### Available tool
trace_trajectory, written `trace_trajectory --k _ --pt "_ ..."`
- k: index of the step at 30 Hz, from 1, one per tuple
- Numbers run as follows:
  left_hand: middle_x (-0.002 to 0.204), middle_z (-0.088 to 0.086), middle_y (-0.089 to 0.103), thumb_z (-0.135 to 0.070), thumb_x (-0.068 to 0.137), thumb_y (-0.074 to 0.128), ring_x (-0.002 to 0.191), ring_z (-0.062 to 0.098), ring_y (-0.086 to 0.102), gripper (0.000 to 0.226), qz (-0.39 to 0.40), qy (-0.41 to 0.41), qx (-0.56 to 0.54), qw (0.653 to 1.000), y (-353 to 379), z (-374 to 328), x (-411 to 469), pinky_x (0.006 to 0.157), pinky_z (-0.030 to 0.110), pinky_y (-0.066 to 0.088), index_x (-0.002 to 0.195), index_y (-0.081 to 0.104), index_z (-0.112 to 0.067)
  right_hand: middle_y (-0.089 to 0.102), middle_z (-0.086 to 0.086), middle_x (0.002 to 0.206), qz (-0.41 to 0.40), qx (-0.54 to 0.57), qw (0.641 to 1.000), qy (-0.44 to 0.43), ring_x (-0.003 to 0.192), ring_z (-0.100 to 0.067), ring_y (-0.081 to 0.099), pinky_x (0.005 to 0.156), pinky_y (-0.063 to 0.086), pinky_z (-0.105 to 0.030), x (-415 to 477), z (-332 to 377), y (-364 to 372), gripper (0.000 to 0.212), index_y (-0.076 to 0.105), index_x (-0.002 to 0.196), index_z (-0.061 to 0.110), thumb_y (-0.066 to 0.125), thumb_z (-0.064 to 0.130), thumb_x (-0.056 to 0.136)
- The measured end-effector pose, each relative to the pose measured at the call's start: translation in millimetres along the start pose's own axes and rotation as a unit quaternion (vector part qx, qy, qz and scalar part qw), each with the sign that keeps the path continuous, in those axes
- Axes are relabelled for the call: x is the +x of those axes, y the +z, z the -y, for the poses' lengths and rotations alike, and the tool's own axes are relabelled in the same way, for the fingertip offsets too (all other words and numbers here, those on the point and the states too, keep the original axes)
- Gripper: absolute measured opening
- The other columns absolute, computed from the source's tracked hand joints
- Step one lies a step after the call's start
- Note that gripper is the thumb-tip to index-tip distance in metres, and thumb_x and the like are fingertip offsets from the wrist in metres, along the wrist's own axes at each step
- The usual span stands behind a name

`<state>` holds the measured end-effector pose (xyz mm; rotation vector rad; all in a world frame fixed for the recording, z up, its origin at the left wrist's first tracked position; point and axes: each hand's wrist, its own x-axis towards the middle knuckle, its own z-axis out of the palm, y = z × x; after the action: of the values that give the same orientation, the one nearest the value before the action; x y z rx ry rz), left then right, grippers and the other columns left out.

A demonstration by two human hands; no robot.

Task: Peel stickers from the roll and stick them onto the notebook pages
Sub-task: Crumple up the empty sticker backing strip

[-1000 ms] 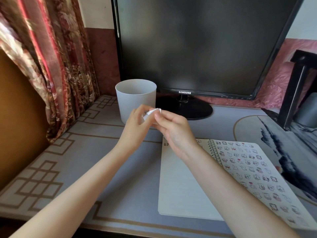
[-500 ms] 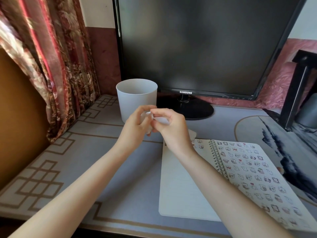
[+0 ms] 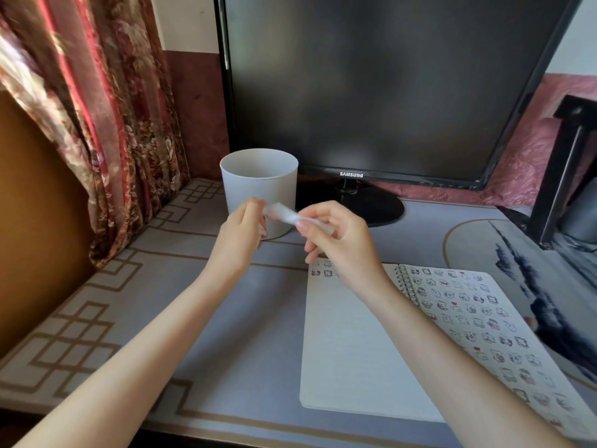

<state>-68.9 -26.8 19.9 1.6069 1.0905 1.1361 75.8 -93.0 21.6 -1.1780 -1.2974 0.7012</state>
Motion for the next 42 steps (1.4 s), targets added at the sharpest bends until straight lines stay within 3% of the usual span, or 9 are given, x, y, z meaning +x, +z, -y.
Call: trace_trajectory --k 2,5,10,15,21,25,28,33,42 --pt "0.069 -0.003 0.053 -0.051 0.092 0.047 0.070 0.014 0.052 0.038 0.009 -0.010 -0.019 1.000 4 -1 -2 0.069 0.030 0.043 0.079 0.056 -0.016 0.066 0.002 0.076 -0.009 -0.038 0.999 -0.004 0.055 -0.009 0.056 0.052 0.051 -0.028 0 -1 3 0.002 0.069 0.086 0.010 0.068 0.010 0.085" --pt "0.063 -0.006 0.053 -0.036 0.091 0.057 0.059 0.007 0.050 0.023 0.008 0.024 -0.026 0.999 12 -1 -4 0.060 0.019 0.042 0.082 0.051 -0.016 0.068 0.003 0.079 -0.001 -0.085 0.996 -0.010 0.055 -0.002 0.051 0.054 0.044 -0.022 0 -4 15 0.001 0.072 0.081 0.016 0.071 0.015 0.082" --pt "0.077 -0.002 0.058 -0.007 0.099 0.042 0.055 0.000 0.055 0.020 0.020 0.042 -0.049 0.998 12 -1 -3 0.052 0.011 0.040 0.111 0.057 -0.011 0.063 0.007 0.082 -0.014 -0.103 0.995 -0.011 0.065 -0.006 0.058 0.071 0.055 -0.042 0 -9 27 0.012 0.075 0.092 0.024 0.065 0.018 0.086" --pt "0.077 0.008 0.053 0.009 0.092 0.038 0.053 0.006 0.058 0.028 0.007 0.071 -0.040 0.997 6 0 -6 0.048 0.015 0.046 0.108 0.057 -0.003 0.068 -0.003 0.080 -0.004 -0.041 0.999 -0.004 0.054 -0.004 0.063 0.057 0.050 -0.019 0 -2 23 0.025 0.059 0.105 0.014 0.058 -0.004 0.087" --pt "0.073 0.002 0.060 -0.026 0.102 0.036 0.061 0.007 0.062 0.029 0.064 -0.004 -0.109 0.992 18 -14 -9 0.055 0.025 0.054 0.099 0.059 -0.008 0.065 -0.009 0.085 -0.101 -0.069 0.992 -0.007 0.067 -0.018 0.066 0.054 0.051 -0.020 7 1 30 0.009 0.067 0.074 0.014 0.074 0.009 0.079" --pt "0.068 0.000 0.056 -0.022 0.102 0.036 0.051 0.006 0.050 0.030 0.049 0.031 -0.079 0.995 23 -11 -1 0.048 0.021 0.042 0.100 0.063 -0.008 0.054 0.009 0.094 -0.128 -0.151 0.979 -0.042 0.078 -0.007 0.060 0.069 0.051 -0.024 8 -7 37 0.002 0.073 0.080 0.023 0.073 0.024 0.081" --pt "0.060 -0.003 0.050 -0.019 0.102 0.036 0.046 0.003 0.043 0.027 0.017 0.049 -0.056 0.997 21 -3 6 0.044 0.017 0.035 0.110 0.062 -0.018 0.047 0.007 0.108 -0.074 -0.185 0.979 -0.038 0.103 -0.008 0.040 0.084 0.031 -0.006 8 -11 36 0.014 0.076 0.093 0.020 0.062 0.022 0.090" --pt "0.058 -0.005 0.048 -0.024 0.100 0.040 0.050 0.006 0.044 0.028 -0.025 0.105 0.065 0.992 18 -17 24 0.051 0.021 0.035 0.081 0.059 -0.016 0.058 0.004 0.115 -0.078 -0.034 0.996 0.003 0.101 -0.004 0.050 0.085 0.035 -0.003 3 2 30 0.032 0.066 0.117 0.023 0.052 0.008 0.092" --pt "0.054 -0.003 0.046 -0.047 0.098 0.039 0.058 0.017 0.044 0.054 -0.074 0.112 0.202 0.970 1 -50 105 0.064 0.030 0.034 0.056 0.046 -0.013 0.071 0.001 0.084 0.015 -0.036 0.995 0.095 0.067 -0.001 0.057 0.066 0.046 -0.014 8 12 9 0.025 0.072 0.092 0.013 0.048 0.005 0.090"
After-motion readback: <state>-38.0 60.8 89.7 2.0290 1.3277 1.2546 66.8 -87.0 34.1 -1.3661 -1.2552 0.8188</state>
